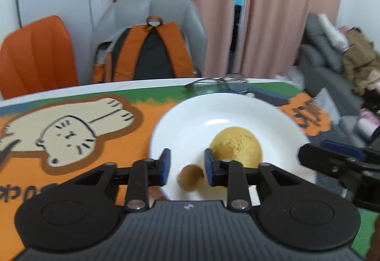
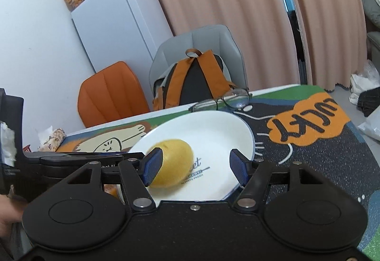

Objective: Organize fruits
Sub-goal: 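Carry both pears over the white bowl and open both tools to drop them, then withdraw both tools from the bowl back toward the remaining fruit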

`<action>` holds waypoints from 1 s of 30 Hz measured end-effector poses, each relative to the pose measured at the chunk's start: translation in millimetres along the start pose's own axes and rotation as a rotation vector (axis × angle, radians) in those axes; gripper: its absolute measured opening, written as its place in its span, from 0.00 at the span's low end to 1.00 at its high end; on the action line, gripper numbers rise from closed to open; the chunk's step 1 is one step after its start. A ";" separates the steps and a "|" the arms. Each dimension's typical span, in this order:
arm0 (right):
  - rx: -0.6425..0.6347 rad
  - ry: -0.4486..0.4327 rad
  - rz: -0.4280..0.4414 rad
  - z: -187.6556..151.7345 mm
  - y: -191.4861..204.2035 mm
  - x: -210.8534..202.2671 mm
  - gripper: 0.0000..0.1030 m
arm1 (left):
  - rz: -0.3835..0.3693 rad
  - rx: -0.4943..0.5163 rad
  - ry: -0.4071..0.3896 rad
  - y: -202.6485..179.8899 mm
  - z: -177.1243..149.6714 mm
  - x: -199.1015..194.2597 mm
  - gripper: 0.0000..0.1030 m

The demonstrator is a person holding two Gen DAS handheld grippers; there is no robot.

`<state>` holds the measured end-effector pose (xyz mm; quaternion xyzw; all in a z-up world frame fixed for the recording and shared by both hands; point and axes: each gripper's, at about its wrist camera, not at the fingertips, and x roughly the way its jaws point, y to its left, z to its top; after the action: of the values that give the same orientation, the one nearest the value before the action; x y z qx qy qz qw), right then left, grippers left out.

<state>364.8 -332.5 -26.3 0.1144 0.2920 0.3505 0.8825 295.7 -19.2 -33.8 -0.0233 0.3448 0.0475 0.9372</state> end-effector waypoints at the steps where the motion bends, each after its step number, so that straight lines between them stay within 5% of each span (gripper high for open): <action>1: 0.003 -0.001 -0.001 -0.1 -1.1 -0.2 0.61 | 0.004 -0.002 0.010 1.0 0.4 -0.1 0.33; 7: -0.004 -0.006 -0.005 0.0 -0.4 -2.9 0.74 | -0.007 -0.035 -0.013 12.4 0.4 -21.3 0.60; 30: -0.048 0.009 0.040 -6.5 36.9 -26.1 0.91 | 0.015 -0.231 -0.043 68.1 -41.8 -97.9 0.80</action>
<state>325.3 -323.5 -5.1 0.0972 0.2851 0.3756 0.8765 187.4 38.2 -2.9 -0.1274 0.3171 0.0943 0.9351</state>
